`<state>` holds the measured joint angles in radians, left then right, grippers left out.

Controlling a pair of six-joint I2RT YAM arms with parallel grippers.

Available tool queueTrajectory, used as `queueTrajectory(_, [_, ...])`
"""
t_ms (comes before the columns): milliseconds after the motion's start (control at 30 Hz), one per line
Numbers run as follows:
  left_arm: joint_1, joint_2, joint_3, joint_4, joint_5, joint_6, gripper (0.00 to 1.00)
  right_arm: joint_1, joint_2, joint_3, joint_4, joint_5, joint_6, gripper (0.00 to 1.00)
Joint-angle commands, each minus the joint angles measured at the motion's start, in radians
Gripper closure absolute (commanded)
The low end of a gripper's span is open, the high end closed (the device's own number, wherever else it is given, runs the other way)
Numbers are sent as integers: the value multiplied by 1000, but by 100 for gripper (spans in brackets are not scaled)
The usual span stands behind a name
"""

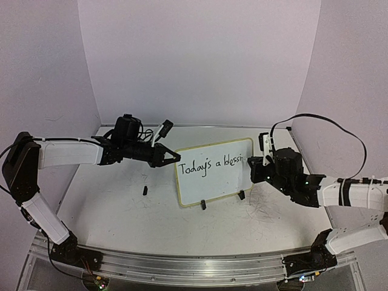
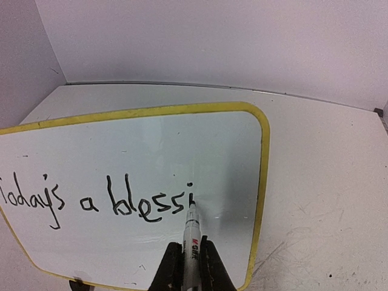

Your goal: Write a sentence on the whiteboard

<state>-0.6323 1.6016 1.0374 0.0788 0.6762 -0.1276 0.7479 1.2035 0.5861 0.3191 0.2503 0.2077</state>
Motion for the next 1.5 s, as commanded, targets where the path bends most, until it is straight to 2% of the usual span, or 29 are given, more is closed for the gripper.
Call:
queueTrajectory(0, [6, -41, 15, 39, -54, 32, 100, 4, -32, 19, 9, 40, 0, 100])
queueTrajectory(833, [6, -40, 16, 38, -50, 32, 100, 4, 38, 59, 47, 51, -31, 100])
queueTrajectory(1467, [6, -41, 15, 39, -52, 34, 100, 4, 30, 10, 3, 11, 7, 100])
